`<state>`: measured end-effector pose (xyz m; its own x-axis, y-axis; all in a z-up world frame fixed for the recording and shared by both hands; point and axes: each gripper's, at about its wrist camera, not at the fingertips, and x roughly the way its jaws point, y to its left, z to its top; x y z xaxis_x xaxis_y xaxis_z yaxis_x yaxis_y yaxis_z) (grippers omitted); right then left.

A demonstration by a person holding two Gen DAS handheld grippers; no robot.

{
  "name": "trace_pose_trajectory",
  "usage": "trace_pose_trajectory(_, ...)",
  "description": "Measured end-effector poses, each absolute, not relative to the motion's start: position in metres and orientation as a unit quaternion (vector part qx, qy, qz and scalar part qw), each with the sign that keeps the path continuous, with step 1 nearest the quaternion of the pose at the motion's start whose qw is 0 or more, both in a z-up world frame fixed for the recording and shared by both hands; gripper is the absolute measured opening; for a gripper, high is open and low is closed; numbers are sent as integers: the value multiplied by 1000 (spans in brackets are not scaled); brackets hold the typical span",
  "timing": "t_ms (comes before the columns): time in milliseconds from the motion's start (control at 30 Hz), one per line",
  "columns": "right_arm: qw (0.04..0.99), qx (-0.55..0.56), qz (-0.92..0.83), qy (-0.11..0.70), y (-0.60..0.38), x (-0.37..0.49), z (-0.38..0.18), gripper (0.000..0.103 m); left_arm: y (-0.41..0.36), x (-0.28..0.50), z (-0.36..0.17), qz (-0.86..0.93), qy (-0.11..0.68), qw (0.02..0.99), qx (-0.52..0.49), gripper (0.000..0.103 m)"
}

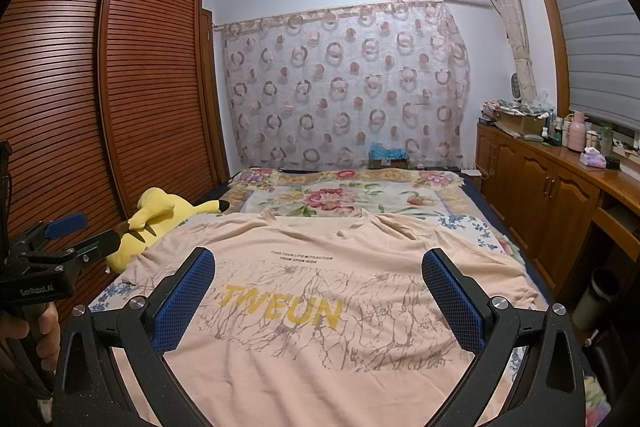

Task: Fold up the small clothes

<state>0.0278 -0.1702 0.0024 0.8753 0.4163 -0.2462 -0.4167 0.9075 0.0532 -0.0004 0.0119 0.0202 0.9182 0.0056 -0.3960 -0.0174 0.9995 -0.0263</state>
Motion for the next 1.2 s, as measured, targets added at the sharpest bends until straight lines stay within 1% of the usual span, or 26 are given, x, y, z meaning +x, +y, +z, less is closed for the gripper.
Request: trace_pose_trajectory(1200, 968, 0, 217, 128, -170, 27, 2, 103, 16, -7, 30, 9, 200, 980, -16, 103)
